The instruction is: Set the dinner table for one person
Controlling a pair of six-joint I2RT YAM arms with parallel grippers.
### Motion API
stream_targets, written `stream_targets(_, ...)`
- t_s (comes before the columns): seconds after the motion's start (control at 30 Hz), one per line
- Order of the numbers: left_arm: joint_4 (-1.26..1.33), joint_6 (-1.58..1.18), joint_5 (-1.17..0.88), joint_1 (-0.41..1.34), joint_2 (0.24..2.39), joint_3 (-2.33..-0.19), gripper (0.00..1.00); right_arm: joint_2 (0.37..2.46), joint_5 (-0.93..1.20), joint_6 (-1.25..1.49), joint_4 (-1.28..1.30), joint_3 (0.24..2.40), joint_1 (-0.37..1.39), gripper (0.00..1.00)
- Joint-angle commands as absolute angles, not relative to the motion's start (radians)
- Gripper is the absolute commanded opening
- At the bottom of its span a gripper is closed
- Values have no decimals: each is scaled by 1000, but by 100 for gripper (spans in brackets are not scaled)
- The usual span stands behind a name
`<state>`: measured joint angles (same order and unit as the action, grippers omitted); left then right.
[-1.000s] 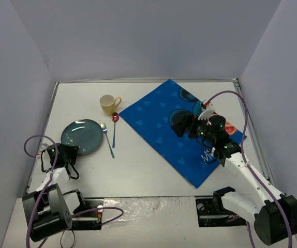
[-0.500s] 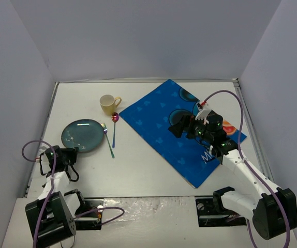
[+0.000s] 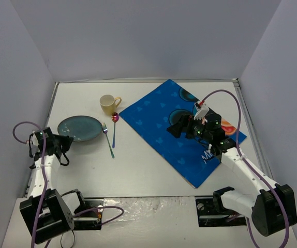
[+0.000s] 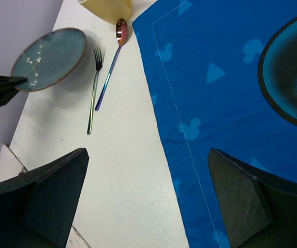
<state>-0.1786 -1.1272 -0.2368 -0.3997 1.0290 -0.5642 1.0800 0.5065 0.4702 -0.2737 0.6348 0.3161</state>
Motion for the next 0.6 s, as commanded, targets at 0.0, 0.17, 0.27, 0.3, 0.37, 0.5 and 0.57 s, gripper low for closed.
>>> stream_targets(0.0, -77, -1092, -294, -412, 1022, -790, 0, 1092, 544, 478, -351, 701, 324, 96)
stream_targets(0.17, -100, -1054, -396, -414, 1049, -914, 0, 1103, 553, 489, -337, 727, 325, 96)
stream_targets(0.27, -121, -1029, -485, -411, 1051, -962, 0, 1111, 563, 512, -336, 745, 327, 96)
stream_targets(0.3, -128, -1027, -523, -410, 1051, -975, 0, 1112, 566, 521, -336, 753, 327, 96)
stream_targets(0.37, -132, -1023, -610, -407, 1051, -992, 0, 1123, 572, 539, -332, 774, 330, 96)
stream_targets(0.5, -130, -1028, -756, -368, 1042, -998, 0, 1160, 576, 574, -298, 827, 332, 96)
stream_targets(0.57, -124, -1030, -796, -310, 1035, -1000, 0, 1182, 577, 602, -295, 846, 336, 96)
